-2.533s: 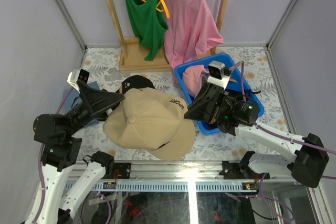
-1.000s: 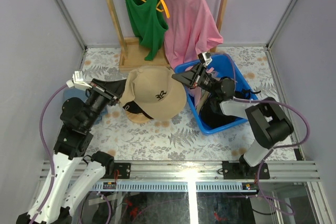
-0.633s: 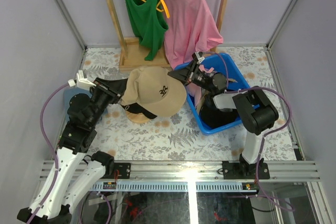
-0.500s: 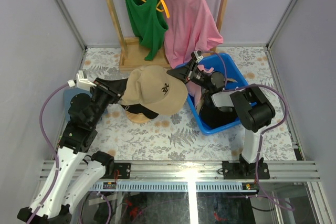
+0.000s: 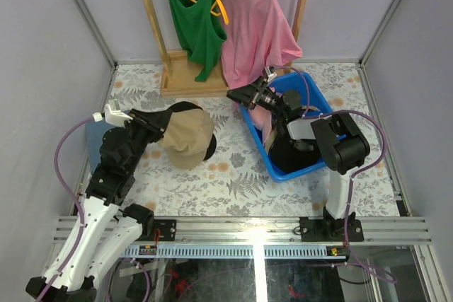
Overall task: Stack the hats
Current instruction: Stack the hat on the hat.
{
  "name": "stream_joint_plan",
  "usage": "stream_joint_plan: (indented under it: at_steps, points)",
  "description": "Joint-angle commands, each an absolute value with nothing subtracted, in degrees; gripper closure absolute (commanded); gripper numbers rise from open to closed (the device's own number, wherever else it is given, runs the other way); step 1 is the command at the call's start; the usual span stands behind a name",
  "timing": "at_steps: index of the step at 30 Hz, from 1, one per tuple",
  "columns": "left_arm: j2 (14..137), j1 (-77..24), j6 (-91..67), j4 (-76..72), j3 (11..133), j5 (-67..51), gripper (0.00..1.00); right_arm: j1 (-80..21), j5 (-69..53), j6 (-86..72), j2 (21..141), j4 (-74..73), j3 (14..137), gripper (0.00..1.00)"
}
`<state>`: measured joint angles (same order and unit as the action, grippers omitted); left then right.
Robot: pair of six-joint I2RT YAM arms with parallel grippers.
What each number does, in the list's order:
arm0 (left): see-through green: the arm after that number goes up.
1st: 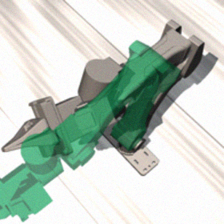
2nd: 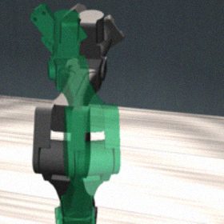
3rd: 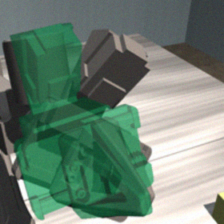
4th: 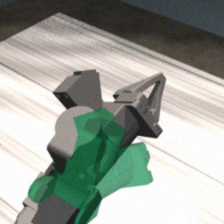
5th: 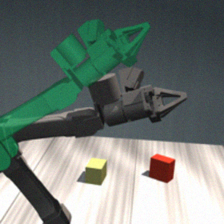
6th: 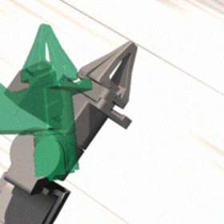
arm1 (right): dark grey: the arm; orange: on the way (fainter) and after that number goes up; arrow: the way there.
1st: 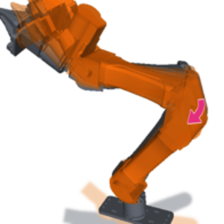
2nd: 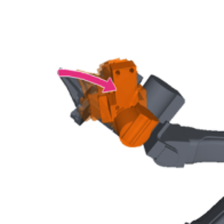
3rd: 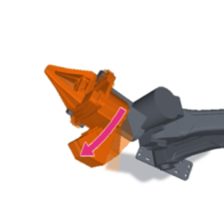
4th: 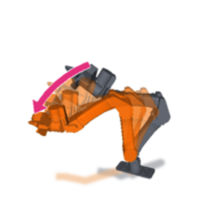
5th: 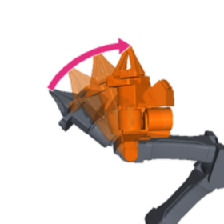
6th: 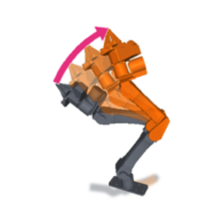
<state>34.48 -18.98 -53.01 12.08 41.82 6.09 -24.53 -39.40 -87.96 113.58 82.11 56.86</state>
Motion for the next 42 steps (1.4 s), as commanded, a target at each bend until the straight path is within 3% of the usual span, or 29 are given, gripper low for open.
stream_joint_plan:
  at_steps: [1,12,22,31,42]
  points:
    - [34.7,-18.9,-51.0,6.8,39.9,9.6,1.00,-24.6,-38.4,-81.3,111.6,77.4,59.9,0.59]
    - [38.1,-18.9,-51.0,5.7,39.7,9.7,1.00,-24.6,-37.4,-69.6,102.6,65.1,58.8,0.58]
    - [40.4,-19.1,-51.0,5.7,41.7,9.7,1.00,-25.7,-31.9,-60.2,88.5,54.4,48.7,0.53]
    - [40.0,-22.6,-51.0,5.7,43.7,9.7,1.00,-33.9,-24.8,-51.3,78.8,45.6,44.2,0.41]
    - [42.6,-28.2,-51.0,5.7,45.7,9.7,1.00,-42.4,-13.5,-40.1,72.7,25.6,49.6,0.36]
